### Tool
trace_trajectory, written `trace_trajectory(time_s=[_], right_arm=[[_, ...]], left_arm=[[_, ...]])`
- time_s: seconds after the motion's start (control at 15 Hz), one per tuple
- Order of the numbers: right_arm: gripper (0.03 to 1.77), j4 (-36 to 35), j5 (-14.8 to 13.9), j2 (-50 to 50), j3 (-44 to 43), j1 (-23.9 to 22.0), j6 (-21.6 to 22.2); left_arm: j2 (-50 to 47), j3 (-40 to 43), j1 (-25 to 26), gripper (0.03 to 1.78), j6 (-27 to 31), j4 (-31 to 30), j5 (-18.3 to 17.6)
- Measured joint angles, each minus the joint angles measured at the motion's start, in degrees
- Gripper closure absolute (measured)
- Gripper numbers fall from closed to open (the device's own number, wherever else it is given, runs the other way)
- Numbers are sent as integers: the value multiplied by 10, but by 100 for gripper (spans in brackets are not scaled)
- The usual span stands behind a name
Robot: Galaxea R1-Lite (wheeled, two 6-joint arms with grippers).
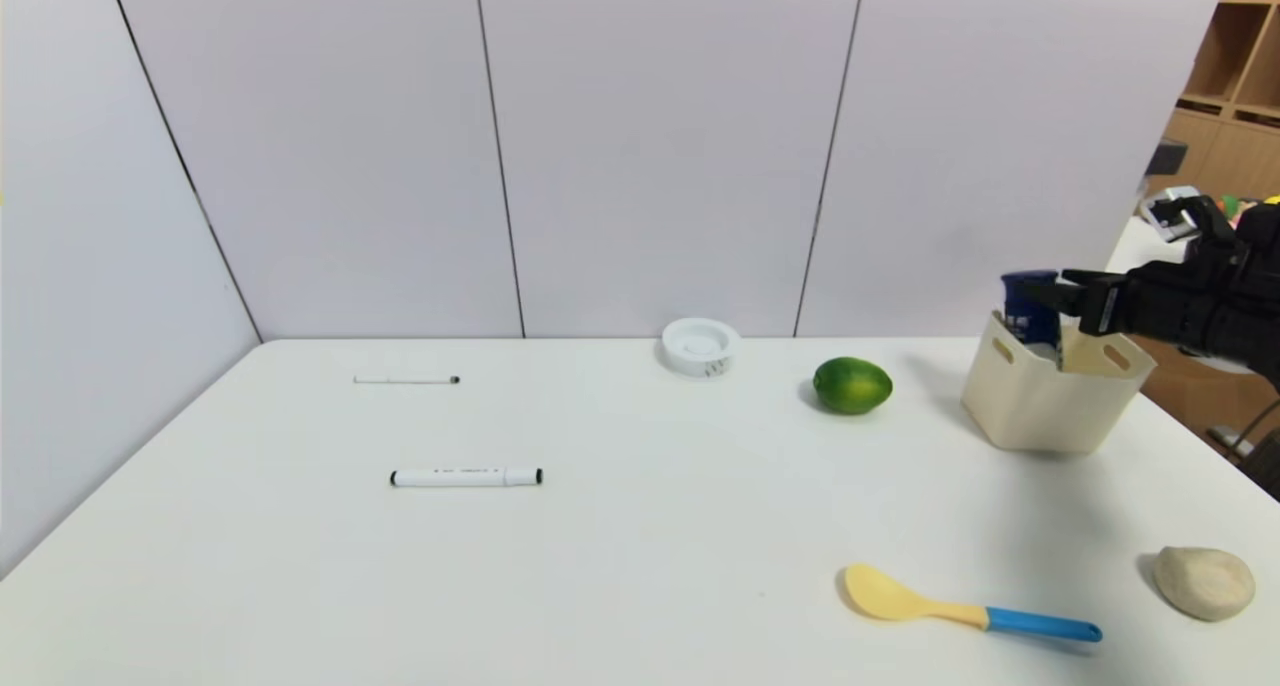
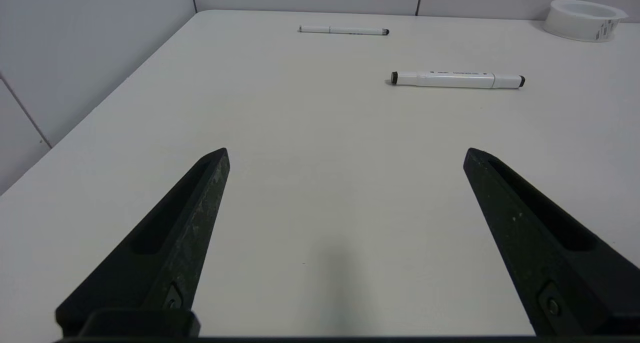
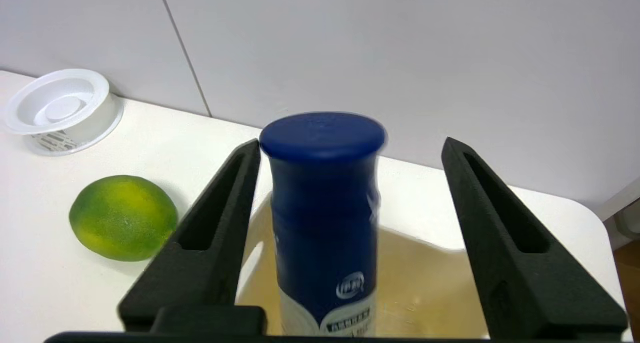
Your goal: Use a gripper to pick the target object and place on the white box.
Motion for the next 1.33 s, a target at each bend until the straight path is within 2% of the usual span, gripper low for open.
trace_trajectory(time_s=[0.33,0.8,1.2,1.33], right_arm=[[31,27,-1,-39,2,-8,6],[18,203,-2,-221,15,-28,4],[13,230,-4,-471,183,6,3],[12,230,-16,-556,258,27,4]], left_arm=[[0,0,0,12,0,0,0],[0,0,0,12,0,0,0],[0,0,0,12,0,0,0],[0,0,0,12,0,0,0]])
